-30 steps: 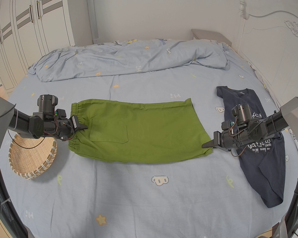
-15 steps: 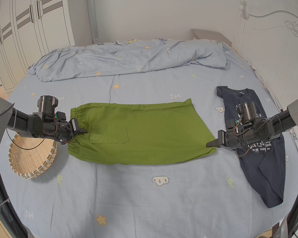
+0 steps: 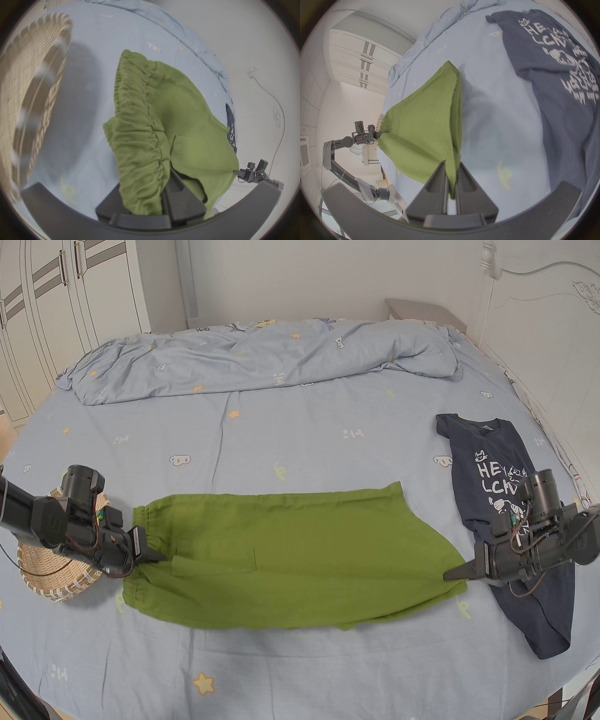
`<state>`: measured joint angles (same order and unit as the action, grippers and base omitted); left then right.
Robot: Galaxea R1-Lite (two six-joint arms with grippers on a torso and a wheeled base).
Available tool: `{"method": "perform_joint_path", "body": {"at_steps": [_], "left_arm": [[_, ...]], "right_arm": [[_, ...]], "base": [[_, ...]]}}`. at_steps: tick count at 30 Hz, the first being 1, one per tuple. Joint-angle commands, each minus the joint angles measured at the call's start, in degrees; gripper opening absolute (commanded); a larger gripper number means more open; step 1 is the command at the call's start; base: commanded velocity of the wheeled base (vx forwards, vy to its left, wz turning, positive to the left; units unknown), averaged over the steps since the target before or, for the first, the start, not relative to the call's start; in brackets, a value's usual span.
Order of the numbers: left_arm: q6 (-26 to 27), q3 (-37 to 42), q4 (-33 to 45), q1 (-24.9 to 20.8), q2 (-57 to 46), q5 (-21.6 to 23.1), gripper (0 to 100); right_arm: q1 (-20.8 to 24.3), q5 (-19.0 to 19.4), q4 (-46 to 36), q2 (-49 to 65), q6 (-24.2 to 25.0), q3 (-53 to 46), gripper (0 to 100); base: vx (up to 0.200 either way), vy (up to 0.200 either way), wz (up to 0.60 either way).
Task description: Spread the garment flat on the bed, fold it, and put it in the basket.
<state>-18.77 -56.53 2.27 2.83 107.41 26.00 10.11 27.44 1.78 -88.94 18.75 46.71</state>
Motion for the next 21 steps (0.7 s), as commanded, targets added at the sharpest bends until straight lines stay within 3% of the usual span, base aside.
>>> {"method": "perform_joint_path", "body": {"at_steps": [1,7,15,21], "left_arm": [[2.95,13.02,-1.48,0.25,-9.24,-0.34,0],[7.96,23.39,-3.15,0.25,-13.54,-0.25,0],[9.9,27.35,-5.87,0.16,-12.49,-0.43,0],[12.18,27.7,-6.22,1.13,-11.52,-0.6,0]], "right_arm": [[1.41,-0.28,-0.2,12.83,0.15,-12.61,0],[2.9,-0.28,-0.11,18.72,-0.03,-23.42,0],[2.99,0.07,0.51,18.81,-0.12,-29.75,0],[2.99,0.16,5.52,15.99,-0.12,-33.53,0]], "base": [[0.0,0.0,0.0],[0.0,0.0,0.0],[0.0,0.0,0.0],[0.0,0.0,0.0]]}}
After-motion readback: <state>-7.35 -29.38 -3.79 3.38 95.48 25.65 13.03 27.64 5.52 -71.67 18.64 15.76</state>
